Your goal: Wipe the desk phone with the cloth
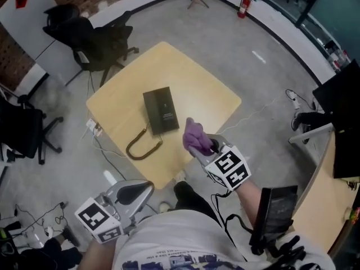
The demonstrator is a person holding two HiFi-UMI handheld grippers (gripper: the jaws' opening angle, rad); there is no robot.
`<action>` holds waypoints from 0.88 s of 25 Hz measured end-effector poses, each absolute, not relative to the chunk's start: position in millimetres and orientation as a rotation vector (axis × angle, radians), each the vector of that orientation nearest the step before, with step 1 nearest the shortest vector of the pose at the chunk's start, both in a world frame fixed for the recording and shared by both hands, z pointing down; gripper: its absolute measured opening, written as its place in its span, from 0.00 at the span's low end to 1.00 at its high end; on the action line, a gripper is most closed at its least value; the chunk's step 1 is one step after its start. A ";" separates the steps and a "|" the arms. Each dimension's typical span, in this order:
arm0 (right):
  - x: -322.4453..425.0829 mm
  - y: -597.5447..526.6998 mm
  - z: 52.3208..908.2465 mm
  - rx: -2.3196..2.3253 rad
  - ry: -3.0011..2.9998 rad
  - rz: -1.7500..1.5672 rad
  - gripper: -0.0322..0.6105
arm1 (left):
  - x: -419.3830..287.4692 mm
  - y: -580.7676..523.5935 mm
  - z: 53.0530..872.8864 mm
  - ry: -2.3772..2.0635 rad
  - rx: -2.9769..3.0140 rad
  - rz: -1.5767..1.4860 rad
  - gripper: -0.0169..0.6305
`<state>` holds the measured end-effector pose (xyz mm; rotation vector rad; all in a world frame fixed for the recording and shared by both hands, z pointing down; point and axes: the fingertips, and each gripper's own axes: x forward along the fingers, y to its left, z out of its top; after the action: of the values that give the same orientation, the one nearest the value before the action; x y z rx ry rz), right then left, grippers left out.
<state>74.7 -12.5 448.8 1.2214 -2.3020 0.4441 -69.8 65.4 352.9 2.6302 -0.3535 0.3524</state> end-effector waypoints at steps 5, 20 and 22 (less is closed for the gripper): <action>47.9 47.6 410.9 1.322 -2.314 0.387 0.22 | -101.9 118.7 353.1 -0.353 2.642 0.294 0.04; -7.2 181.3 354.4 1.367 -2.357 0.273 0.22 | -147.5 213.8 361.7 -0.318 2.667 0.274 0.04; -4.9 192.6 347.9 1.364 -2.379 0.262 0.22 | -141.6 221.3 361.1 -0.328 2.675 0.270 0.04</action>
<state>-4.9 192.6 347.9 1.3640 -2.3787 0.2624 -141.6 221.3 361.1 2.6748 -0.3275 0.2698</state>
